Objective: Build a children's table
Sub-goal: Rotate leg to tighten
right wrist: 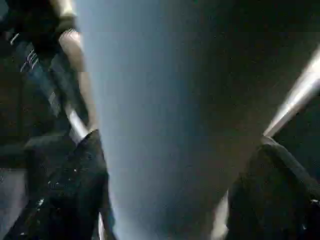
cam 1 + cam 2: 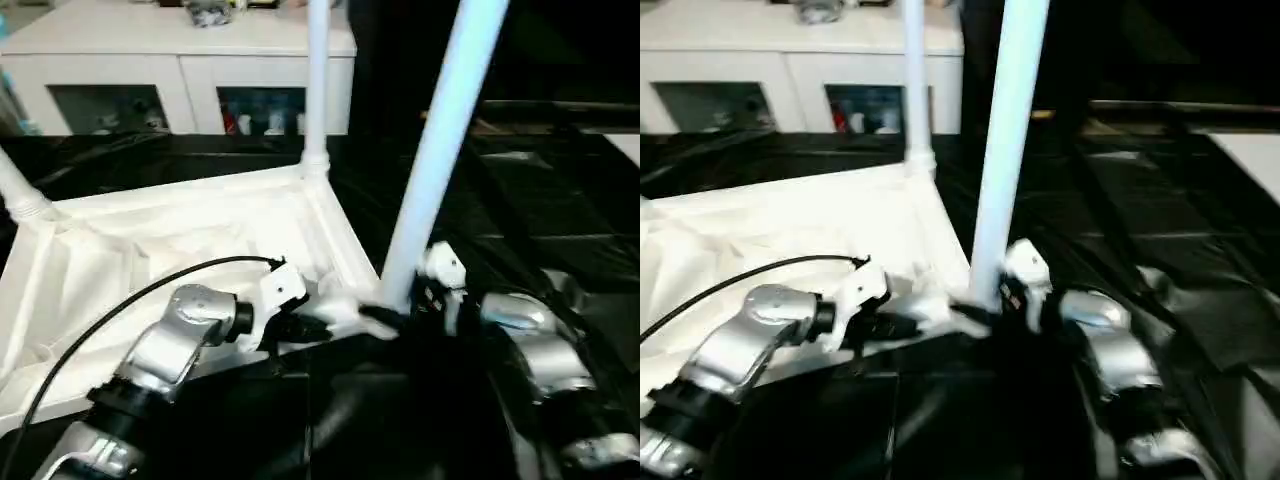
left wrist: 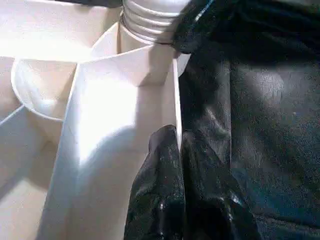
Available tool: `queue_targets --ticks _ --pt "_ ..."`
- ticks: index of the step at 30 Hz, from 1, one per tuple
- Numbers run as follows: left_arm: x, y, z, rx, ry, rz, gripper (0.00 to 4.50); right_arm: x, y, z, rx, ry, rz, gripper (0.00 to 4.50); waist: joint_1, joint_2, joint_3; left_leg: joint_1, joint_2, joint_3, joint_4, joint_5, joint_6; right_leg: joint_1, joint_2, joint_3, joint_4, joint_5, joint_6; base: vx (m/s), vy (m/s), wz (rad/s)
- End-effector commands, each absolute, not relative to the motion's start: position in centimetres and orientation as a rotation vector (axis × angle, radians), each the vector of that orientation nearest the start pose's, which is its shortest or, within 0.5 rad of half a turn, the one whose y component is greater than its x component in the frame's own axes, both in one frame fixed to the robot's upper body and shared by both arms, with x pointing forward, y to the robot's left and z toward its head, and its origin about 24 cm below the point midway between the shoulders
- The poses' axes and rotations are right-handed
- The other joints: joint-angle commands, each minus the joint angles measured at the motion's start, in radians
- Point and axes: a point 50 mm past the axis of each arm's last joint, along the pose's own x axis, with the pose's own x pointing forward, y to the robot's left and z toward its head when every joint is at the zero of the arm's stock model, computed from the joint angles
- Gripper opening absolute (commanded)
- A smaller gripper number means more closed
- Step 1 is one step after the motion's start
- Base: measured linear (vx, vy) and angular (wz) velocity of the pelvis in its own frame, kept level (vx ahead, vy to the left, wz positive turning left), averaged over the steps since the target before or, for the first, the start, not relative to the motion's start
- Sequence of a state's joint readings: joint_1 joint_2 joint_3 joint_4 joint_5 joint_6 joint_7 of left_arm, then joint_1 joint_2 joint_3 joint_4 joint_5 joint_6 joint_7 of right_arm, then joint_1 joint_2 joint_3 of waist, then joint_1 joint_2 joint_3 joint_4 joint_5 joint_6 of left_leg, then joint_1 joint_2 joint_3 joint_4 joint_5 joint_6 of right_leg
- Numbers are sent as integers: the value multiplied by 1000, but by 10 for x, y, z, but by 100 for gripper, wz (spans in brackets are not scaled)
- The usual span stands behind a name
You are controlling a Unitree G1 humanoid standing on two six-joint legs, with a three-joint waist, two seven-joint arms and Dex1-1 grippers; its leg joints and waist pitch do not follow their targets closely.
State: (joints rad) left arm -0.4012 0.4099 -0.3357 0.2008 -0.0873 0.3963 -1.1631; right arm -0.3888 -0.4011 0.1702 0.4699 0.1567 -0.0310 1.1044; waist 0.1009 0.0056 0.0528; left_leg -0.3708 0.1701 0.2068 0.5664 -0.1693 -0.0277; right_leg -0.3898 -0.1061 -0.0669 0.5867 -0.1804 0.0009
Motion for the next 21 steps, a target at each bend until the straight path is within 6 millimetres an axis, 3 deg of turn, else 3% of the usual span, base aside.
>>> queue_targets --ticks 1,2,5,7,8,10,11,14,16,21 --pt "265 109 49 242 531 -1500 0 289 -157 43 -266 254 1238 387 2 -7 -68 14 64 -23 -54 -156 94 31 -50 44 -44 -73 -268 65 -22 1" --pt "265 109 50 242 534 -1506 0 289 -158 43 -277 258 1247 387 4 -11 -70 10 62 -22 -47 -127 103 34 -48 45 -37 -30 -278 0 0 0" --pt "264 111 51 245 537 -1511 0 289 -158 44 -280 256 1249 387 12 -11 -75 6 60 -21 -39 -81 127 34 -46 43 -26 33 -291 18 -9 0" --pt "264 111 52 247 540 -1512 0 289 -157 45 -271 252 1254 387 12 -10 -70 4 62 -21 -41 -104 124 32 -45 42 -31 -4 -288 0 0 0" --pt "264 112 52 248 541 -1511 0 289 -156 45 -257 250 1259 387 11 -9 -65 6 64 -23 -46 -171 97 31 -47 43 -42 -112 -271 0 0 0" --pt "264 112 52 248 543 -1509 0 288 -156 45 -242 249 1264 371 10 -9 -62 9 65 -25 -50 -208 75 30 -47 44 -48 -176 -255 0 0 0" --pt "264 112 52 249 544 -1509 0 288 -156 45 -234 250 1267 354 9 -7 -59 14 68 -27 -56 -257 44 25 -47 46 -55 -242 -237 0 0 0" --pt "264 112 52 252 546 -1508 0 288 -156 45 -222 250 1271 351 4 -5 -59 13 67 -31 -61 -295 16 26 -46 47 -56 -268 -221 -17 3 1" --pt "264 112 52 252 546 -1508 0 288 -156 45 -217 251 1273 315 3 -5 -60 14 66 -32 -61 -299 10 26 -46 48 -57 -261 -217 0 0 0" --pt "264 112 52 251 549 -1508 0 286 -155 44 -208 256 1283 282 1 -8 -62 12 65 -31 -57 -273 20 27 -48 49 -53 -233 -224 0 0 0"
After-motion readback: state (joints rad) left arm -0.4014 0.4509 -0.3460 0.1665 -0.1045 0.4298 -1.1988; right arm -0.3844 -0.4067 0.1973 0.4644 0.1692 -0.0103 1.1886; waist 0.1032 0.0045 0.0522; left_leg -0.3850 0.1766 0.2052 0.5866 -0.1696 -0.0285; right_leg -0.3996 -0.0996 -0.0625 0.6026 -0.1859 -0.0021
